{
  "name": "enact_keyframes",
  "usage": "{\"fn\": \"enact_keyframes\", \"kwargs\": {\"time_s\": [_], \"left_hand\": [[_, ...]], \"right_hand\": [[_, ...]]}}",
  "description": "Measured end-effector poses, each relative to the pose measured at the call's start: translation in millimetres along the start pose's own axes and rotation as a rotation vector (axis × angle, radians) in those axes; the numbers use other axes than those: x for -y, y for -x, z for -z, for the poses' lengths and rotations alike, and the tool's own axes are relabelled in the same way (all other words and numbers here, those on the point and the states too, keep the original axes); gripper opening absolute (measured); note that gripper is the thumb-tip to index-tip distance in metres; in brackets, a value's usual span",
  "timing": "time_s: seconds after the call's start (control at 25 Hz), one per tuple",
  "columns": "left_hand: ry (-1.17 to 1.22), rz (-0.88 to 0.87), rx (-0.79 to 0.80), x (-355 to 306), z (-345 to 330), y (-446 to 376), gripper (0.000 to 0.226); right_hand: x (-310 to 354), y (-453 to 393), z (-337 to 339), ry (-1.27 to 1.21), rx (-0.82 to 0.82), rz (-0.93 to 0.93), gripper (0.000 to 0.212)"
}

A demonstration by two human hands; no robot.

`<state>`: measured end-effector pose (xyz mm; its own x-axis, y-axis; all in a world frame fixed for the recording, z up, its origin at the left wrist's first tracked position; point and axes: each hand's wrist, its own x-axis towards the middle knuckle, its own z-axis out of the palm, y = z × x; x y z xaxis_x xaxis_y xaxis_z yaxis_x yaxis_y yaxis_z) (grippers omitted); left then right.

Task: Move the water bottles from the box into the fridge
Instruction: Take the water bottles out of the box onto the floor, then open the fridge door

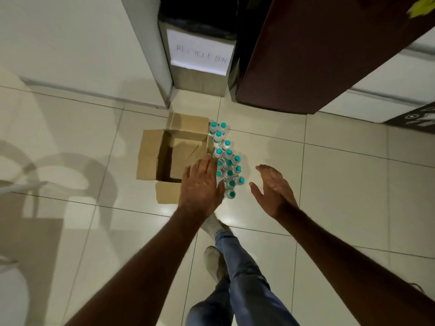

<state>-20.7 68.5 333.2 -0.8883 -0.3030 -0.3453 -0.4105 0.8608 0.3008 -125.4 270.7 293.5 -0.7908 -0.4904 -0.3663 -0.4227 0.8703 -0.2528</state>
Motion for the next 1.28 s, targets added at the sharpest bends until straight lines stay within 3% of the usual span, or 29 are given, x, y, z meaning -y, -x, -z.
{"fn": "enact_keyframes", "kwargs": {"time_s": [0.36, 0.6, 0.92, 1.28], "left_hand": [[0.047, -0.048, -0.036, -90, 122, 143, 0.068], [0.182, -0.015, -0.005, -136, 151, 159, 0.07], [0.056, -0.077, -0.145, -184, 204, 61, 0.069], [0.12, -0.011, -0.334, -287, 260, -112, 0.07]], "right_hand": [[28, 142, 164, -0.046, 0.056, -0.058, 0.063], [18, 180, 226, -0.036, -0.007, -0.044, 0.062], [-26, 116, 300, -0.059, -0.251, -0.105, 0.072], [-87, -49, 406, -0.056, -0.441, 0.078, 0.071]]}}
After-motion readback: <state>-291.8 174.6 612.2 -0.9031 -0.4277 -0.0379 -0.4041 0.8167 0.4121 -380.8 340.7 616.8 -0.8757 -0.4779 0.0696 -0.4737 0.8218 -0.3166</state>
